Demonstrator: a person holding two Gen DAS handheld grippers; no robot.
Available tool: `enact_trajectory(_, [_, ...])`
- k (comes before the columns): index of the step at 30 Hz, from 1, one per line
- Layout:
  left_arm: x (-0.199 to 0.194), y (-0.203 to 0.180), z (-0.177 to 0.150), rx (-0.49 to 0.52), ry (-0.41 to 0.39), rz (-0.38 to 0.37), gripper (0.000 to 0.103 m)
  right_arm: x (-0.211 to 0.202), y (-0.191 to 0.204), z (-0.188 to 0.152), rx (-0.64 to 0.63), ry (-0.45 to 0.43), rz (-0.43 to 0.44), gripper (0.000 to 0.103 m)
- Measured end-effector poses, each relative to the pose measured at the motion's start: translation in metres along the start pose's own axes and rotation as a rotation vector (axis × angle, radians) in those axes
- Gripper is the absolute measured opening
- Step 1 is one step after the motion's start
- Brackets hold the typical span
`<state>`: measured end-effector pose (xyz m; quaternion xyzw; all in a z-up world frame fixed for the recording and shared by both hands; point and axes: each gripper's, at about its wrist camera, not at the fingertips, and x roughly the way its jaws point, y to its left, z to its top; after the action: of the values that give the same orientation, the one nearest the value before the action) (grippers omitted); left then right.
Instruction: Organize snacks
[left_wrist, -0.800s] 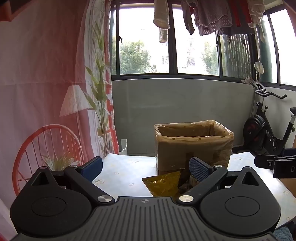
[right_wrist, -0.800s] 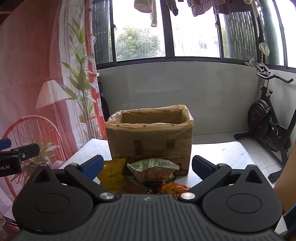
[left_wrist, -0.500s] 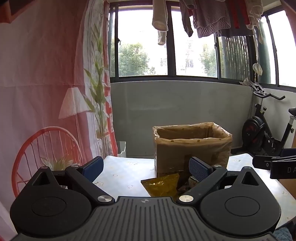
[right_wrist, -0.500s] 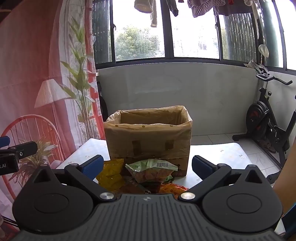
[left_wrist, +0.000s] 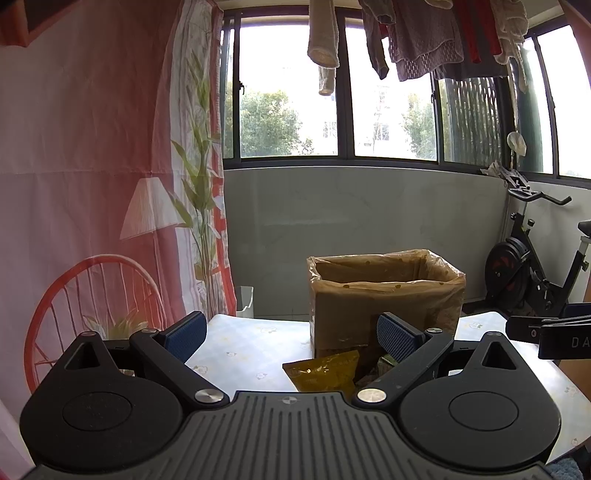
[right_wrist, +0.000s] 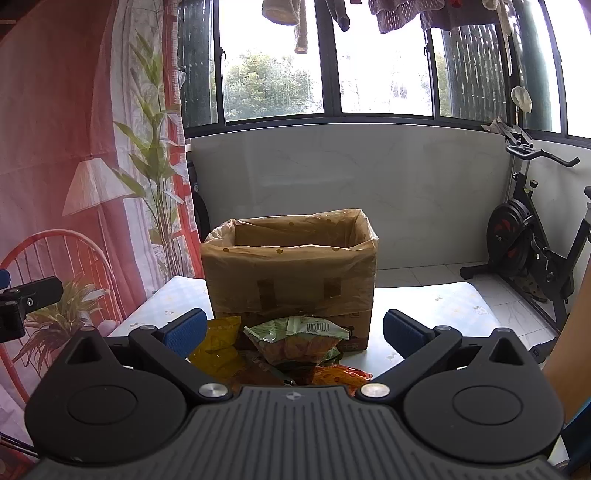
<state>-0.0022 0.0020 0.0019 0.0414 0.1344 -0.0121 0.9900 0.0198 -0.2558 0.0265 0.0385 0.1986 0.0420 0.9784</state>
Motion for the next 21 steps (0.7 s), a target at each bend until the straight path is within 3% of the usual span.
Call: enact_trajectory(21, [0.0031, -0.002, -0.0007, -0.017, 0.008, 0.006, 0.1, 0.0015, -0.004, -0.0014, 0.021, -0.004, 0.0, 0.103])
